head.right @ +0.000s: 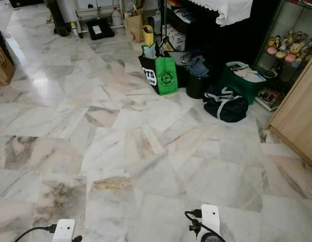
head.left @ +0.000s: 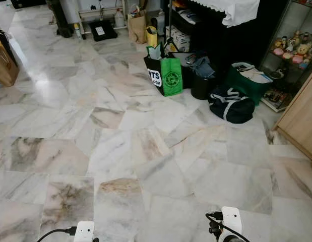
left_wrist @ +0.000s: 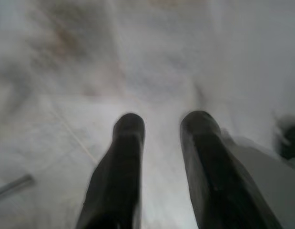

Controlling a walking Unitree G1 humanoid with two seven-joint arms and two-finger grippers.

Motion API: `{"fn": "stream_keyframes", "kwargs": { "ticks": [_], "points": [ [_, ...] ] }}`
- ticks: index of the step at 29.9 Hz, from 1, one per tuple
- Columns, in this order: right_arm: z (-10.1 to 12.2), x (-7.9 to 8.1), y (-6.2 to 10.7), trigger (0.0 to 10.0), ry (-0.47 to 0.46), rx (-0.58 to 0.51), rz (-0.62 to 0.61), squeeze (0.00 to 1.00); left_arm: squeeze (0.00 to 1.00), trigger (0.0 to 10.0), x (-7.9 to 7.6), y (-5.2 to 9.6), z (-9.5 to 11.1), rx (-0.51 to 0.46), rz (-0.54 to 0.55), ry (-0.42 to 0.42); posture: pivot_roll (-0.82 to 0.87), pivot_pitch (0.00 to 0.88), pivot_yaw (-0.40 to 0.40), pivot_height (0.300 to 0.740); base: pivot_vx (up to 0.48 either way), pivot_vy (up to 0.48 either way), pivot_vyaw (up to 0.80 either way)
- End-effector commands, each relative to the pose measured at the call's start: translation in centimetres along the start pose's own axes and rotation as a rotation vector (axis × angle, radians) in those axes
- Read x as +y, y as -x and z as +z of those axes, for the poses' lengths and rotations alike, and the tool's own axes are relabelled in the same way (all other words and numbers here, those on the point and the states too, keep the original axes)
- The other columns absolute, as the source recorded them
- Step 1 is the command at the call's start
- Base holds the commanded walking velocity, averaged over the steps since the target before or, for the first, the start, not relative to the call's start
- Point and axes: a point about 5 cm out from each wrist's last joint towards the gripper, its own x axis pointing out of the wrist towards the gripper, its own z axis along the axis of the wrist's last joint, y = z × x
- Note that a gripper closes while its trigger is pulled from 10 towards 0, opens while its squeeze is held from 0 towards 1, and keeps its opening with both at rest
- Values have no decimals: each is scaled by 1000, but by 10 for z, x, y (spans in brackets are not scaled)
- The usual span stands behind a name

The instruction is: Setting the table

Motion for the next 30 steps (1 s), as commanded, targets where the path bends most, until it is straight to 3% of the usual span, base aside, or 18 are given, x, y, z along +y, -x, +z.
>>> {"fn": "stream_keyframes", "kwargs": {
  "ticks": [1, 10, 22, 30],
  "points": [
    [-1, 8, -1, 10000, -32, 20, 44, 0, 0, 10000, 5, -2, 6, 21, -23, -22, -89, 0, 40, 740, 0, 0, 0],
    [1, 9, -2, 10000, -16, 20, 56, 0, 0, 10000, 8, -2, 7, 26, -17, -12, -81, 0, 34, 740, 0, 0, 0],
    [8, 0, -1, 10000, 134, 12, 54, 0, 0, 10000, -1, -1, 1, 35, -11, 43, -62, 0, -27, 740, 0, 0, 0],
    [10, -1, -2, 10000, 136, 17, 45, 0, 0, 10000, -2, 0, -7, 54, -8, 51, -60, 0, -19, 740, 0, 0, 0]
  ]
}}
